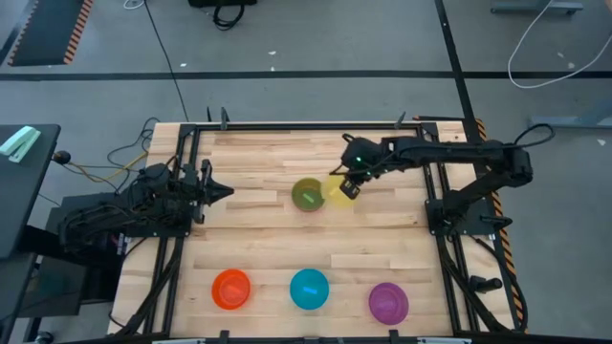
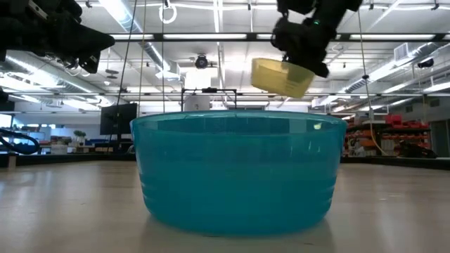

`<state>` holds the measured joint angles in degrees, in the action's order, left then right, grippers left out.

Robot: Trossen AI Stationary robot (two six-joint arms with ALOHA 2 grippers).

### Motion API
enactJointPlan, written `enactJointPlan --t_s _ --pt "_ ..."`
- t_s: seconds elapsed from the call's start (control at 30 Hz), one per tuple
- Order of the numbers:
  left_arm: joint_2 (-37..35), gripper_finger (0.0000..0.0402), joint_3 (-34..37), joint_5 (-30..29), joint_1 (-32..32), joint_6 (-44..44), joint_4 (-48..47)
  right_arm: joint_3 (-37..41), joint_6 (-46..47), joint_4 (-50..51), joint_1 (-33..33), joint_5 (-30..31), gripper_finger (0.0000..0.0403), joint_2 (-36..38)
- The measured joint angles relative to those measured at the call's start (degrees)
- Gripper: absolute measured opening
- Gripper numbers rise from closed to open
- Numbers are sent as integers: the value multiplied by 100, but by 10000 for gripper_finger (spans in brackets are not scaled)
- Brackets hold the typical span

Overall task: Nest bowls inside each other
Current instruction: Stack the yellow bowl on top of the green bowl

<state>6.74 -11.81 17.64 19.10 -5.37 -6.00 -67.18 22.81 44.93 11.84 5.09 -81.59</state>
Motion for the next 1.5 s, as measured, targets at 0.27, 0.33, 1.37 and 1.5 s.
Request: enactJointPlan --t_s 0.27,0.33,1.37,1.5 --pt "1 22 0 -1 -1 -95 7 -1632 -427 855 269 -1 0 -1302" --pt "2 25 0 -1 -1 -153 13 -2008 -528 980 297 -49 0 -1625" --pt "0 18 -2 -1 1 -151 5 -2981 -1095 976 349 -773 0 -3484" --pt "0 17 -2 -1 -1 -153 -19 -2979 -1107 960 381 -817 0 -3658"
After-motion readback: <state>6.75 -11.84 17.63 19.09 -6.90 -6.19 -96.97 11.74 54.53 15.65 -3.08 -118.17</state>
